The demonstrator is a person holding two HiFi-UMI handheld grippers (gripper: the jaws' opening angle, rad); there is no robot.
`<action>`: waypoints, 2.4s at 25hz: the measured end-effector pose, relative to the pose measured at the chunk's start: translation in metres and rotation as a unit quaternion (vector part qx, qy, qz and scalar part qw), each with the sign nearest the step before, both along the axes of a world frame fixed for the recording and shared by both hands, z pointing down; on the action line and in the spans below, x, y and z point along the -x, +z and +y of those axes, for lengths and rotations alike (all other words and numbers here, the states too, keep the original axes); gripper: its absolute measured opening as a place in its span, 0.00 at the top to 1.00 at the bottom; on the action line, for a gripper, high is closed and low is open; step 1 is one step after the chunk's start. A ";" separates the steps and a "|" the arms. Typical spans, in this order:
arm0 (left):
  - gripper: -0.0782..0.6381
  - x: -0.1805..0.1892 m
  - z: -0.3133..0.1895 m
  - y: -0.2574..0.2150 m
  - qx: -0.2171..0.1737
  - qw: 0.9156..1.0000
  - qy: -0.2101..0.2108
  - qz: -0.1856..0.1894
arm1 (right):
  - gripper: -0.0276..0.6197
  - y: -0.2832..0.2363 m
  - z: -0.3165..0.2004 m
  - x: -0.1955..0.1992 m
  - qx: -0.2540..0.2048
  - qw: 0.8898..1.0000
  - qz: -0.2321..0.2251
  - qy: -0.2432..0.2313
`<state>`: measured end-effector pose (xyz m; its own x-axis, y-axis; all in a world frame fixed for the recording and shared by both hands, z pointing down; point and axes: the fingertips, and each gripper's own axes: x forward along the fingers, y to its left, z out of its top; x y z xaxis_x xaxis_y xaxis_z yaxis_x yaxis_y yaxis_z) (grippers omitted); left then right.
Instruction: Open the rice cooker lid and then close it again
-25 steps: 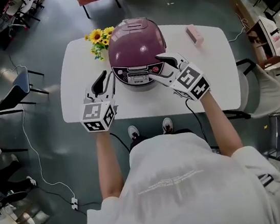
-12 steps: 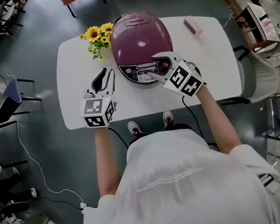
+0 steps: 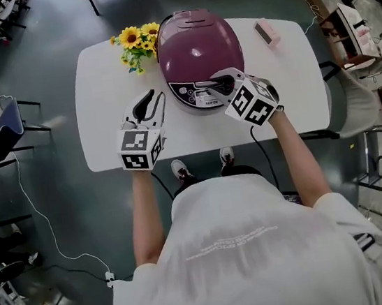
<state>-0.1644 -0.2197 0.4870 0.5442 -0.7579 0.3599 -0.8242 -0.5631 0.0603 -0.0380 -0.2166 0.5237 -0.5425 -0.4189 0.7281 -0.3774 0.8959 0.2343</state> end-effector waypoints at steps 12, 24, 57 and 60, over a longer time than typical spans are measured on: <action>0.75 0.007 0.006 0.008 0.017 1.000 -0.005 0.005 | 0.87 0.012 0.000 -0.001 0.001 0.999 0.047 -0.025; 0.75 0.010 0.006 0.016 0.025 1.000 -0.018 0.005 | 0.87 0.015 -0.001 -0.001 0.001 0.998 0.047 -0.029; 0.75 0.009 0.014 0.025 0.043 0.999 -0.018 -0.001 | 0.87 0.015 -0.004 -0.001 0.039 0.998 0.047 0.003; 0.75 0.009 0.013 0.026 0.043 0.999 -0.018 0.000 | 0.87 0.015 -0.004 -0.002 0.048 0.998 0.048 0.000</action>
